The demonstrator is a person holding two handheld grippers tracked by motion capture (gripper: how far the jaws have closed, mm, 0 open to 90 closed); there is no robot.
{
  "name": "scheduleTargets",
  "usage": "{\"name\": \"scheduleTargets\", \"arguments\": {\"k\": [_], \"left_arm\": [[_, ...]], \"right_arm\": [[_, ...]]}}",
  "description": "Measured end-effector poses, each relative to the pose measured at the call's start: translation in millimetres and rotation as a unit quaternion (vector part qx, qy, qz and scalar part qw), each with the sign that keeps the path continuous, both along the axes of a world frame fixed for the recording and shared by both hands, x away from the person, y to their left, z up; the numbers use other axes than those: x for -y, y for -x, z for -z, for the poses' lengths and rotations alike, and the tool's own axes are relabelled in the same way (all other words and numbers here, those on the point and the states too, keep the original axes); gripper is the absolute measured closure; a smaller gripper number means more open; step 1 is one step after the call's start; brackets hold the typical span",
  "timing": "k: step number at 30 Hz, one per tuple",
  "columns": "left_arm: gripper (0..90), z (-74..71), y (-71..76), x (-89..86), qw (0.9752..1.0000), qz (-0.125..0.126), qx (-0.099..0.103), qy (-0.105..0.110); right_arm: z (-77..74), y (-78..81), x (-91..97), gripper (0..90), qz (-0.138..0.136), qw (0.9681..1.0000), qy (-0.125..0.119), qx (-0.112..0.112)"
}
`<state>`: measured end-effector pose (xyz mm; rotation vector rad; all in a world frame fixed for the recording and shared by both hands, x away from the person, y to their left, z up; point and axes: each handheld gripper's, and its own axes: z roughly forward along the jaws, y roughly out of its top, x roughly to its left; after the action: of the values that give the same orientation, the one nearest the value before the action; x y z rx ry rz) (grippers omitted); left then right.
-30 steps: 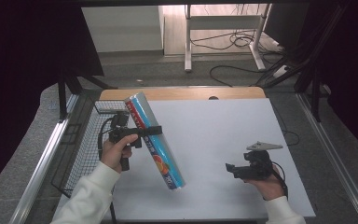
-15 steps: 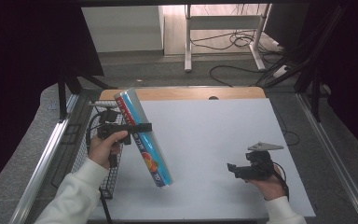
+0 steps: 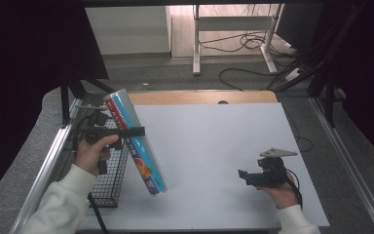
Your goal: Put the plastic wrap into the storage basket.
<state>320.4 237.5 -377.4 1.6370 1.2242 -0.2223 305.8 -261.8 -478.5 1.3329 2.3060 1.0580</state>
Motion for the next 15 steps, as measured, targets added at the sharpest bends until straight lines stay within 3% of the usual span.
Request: {"name": "scheduleTargets", "arguments": {"k": [15], "left_arm": [[32.1,-23.1,7.5,-34.9,0.9991,-0.022,0.004,-0.035]], "right_arm": [[1.1,-1.2,1.8,11.0,0.002,1.0,0.002,-0.003]]}}
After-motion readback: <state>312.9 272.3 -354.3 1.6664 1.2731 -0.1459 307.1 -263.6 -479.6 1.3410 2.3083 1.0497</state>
